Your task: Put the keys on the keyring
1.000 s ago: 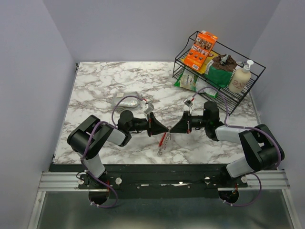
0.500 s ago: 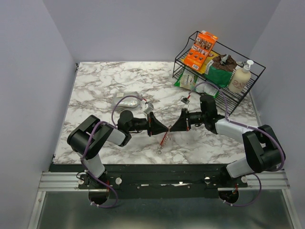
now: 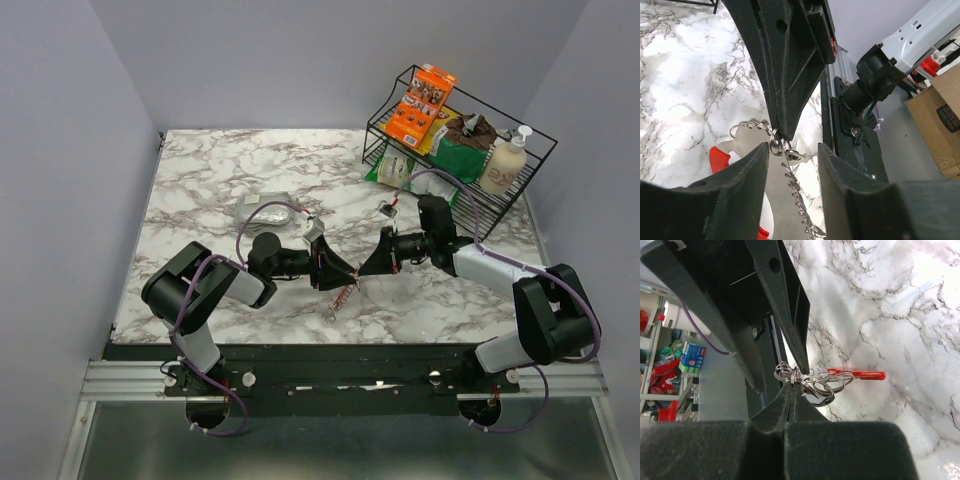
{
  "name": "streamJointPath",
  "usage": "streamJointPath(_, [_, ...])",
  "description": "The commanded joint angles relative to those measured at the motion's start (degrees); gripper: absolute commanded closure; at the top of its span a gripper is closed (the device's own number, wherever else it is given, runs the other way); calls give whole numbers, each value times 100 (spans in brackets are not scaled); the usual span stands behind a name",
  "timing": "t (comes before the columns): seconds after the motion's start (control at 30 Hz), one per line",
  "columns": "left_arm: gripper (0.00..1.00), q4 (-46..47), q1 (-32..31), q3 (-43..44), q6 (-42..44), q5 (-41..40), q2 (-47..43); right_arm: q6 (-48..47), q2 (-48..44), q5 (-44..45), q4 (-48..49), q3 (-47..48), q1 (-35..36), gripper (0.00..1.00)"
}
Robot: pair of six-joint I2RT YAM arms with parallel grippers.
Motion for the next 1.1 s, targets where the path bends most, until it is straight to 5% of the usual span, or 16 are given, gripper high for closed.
streamJointPath(0.0, [45, 2089, -35, 55, 52, 64, -22, -259, -187, 231, -445, 167, 21, 100])
streamJointPath(0.3, [37, 1817, -35, -24, 430, -664, -30, -347, -346, 442, -613, 123, 13, 100])
streamJointPath(0.37, [25, 1703, -35, -59, 683, -919, -135, -365, -354, 460, -613, 123, 13, 100])
streamJointPath(0.57, [18, 729, -44, -51, 1457, -1474, -627, -382, -398, 486, -815, 132, 21, 100])
streamJointPath(0.87, [19, -2425, -44, 757, 3038, -492, -1312, -514, -398, 556, -964, 229, 30, 100])
streamJointPath(1.07, [21, -6387, -44, 2013, 5364, 90, -1586, -742, -302, 714, -1289, 466, 118, 100])
